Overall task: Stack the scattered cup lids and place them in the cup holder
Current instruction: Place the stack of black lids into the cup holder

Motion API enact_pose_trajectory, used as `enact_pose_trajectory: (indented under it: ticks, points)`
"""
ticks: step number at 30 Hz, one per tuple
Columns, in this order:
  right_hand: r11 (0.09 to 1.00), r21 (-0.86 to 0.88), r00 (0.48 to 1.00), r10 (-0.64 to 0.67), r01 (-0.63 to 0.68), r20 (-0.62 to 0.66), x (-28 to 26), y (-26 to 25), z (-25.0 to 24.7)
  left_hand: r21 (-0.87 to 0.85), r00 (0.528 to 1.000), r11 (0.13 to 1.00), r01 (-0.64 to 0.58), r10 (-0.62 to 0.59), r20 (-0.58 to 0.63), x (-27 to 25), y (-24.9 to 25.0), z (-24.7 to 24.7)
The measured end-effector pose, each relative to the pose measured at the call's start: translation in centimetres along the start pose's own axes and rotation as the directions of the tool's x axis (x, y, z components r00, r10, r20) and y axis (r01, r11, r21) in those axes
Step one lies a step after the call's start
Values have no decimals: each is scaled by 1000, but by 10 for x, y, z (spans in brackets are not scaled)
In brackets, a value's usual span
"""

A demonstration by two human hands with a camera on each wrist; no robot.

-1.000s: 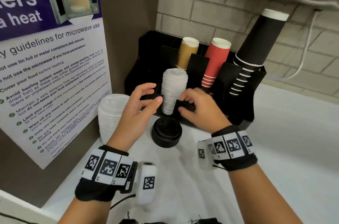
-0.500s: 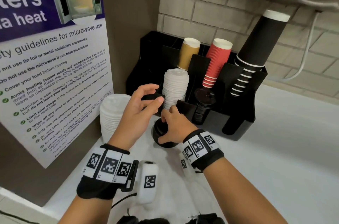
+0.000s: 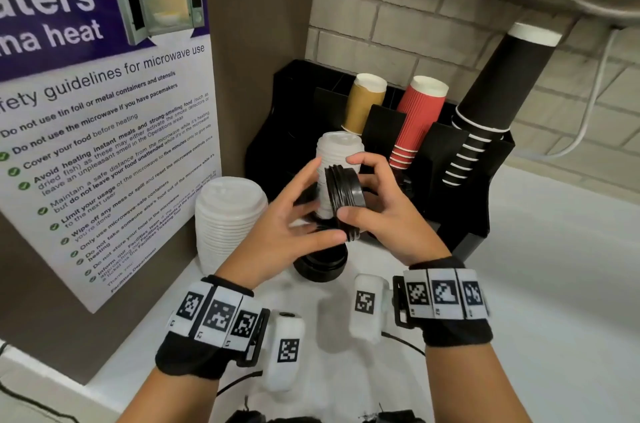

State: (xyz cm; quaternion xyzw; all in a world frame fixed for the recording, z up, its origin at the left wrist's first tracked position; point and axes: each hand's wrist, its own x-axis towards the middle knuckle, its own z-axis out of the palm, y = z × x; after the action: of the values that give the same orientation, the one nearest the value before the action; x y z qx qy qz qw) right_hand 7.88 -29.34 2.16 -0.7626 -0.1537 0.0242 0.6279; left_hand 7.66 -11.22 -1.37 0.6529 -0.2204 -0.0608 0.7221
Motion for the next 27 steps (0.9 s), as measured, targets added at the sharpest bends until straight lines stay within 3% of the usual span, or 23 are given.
enact_pose_trajectory:
  ticks: [10,27]
  points:
    - [999,31,997,-15,12,76,-18,-12,-9,-49,998,999,-4,7,64,-3,-1,-3]
    - [999,-1,999,-51,51,0,-16,-5,4,-63,999,997,-34,34,4,-4,-3,0]
